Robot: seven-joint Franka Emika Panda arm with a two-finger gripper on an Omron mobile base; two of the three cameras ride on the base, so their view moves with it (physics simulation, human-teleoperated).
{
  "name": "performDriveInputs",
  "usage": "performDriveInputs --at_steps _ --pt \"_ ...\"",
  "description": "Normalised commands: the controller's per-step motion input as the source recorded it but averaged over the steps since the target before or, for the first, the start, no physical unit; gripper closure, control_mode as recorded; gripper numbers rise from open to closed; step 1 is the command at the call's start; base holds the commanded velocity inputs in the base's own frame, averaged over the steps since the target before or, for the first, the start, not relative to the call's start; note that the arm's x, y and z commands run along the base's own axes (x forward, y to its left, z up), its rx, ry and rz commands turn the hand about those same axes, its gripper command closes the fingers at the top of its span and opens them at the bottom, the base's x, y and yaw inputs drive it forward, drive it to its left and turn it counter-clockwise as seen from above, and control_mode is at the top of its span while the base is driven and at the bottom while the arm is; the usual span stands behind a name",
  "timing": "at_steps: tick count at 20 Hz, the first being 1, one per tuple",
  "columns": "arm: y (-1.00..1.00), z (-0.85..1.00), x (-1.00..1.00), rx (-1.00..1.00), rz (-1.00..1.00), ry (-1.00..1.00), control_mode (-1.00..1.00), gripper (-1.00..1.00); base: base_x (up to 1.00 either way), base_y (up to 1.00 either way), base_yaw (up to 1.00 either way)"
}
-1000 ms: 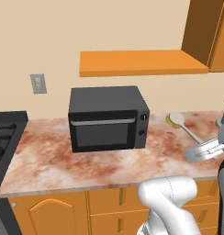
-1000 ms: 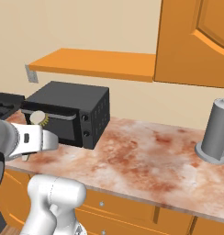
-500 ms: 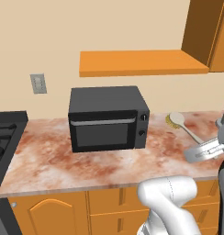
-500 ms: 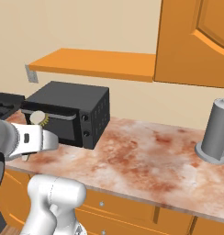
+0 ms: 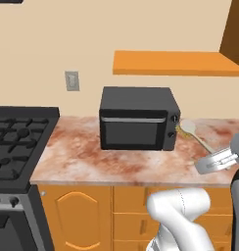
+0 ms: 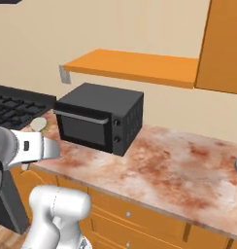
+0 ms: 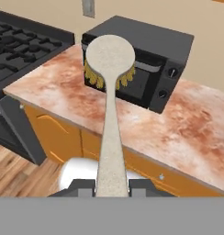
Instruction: Locate and retrieve the soap dispenser and dish brush from the cabinet. Place them next to the sink.
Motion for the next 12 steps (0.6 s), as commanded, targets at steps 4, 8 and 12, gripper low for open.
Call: performDriveInputs --at_steps 4,8,12 --pt "0.00 0.00 0.00 0.00 0.00 0.00 1.00 1.00 -0.29 0.52 0.40" --pt "0.00 0.00 0.00 0.00 0.00 0.00 1.00 1.00 -0.31 0.54 0.39" --pt "0.00 0.00 0.00 0.00 0.00 0.00 1.00 1.00 -0.30 0.56 0.38"
